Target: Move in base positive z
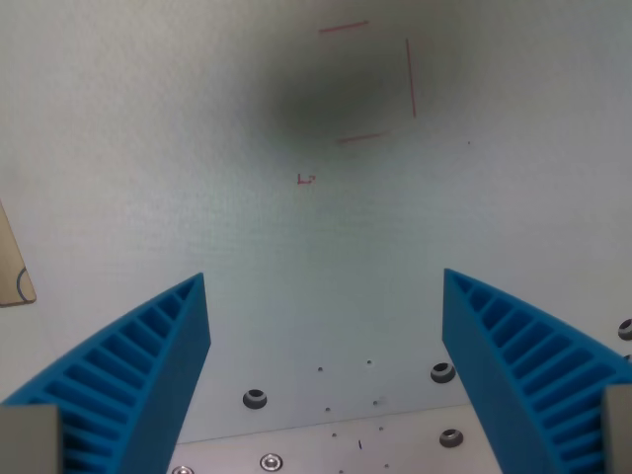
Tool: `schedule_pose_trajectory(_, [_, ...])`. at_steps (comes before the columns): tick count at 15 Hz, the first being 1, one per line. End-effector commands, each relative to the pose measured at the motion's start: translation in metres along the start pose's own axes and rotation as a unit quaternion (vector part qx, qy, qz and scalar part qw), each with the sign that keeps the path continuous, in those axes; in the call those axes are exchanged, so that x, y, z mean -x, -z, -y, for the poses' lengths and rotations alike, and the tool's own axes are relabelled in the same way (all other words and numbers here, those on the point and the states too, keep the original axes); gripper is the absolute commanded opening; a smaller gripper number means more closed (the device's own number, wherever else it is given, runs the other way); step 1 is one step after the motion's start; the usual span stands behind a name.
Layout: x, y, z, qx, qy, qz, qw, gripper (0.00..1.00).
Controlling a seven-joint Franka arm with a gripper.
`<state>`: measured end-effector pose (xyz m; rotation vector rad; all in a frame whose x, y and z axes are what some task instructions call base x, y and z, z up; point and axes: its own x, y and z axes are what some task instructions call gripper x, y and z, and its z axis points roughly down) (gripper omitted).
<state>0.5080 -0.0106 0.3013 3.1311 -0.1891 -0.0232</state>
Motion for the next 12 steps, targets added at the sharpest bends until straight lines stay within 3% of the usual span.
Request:
schedule_pose_trajectory(1, [0.000,0.007,0.000,0.000,-0.001,-0.002,1.0000,1.00])
schedule_pose_trajectory(12, [0.001,0.062,-0.001,0.000,-0.001,-0.002,1.0000,1.00])
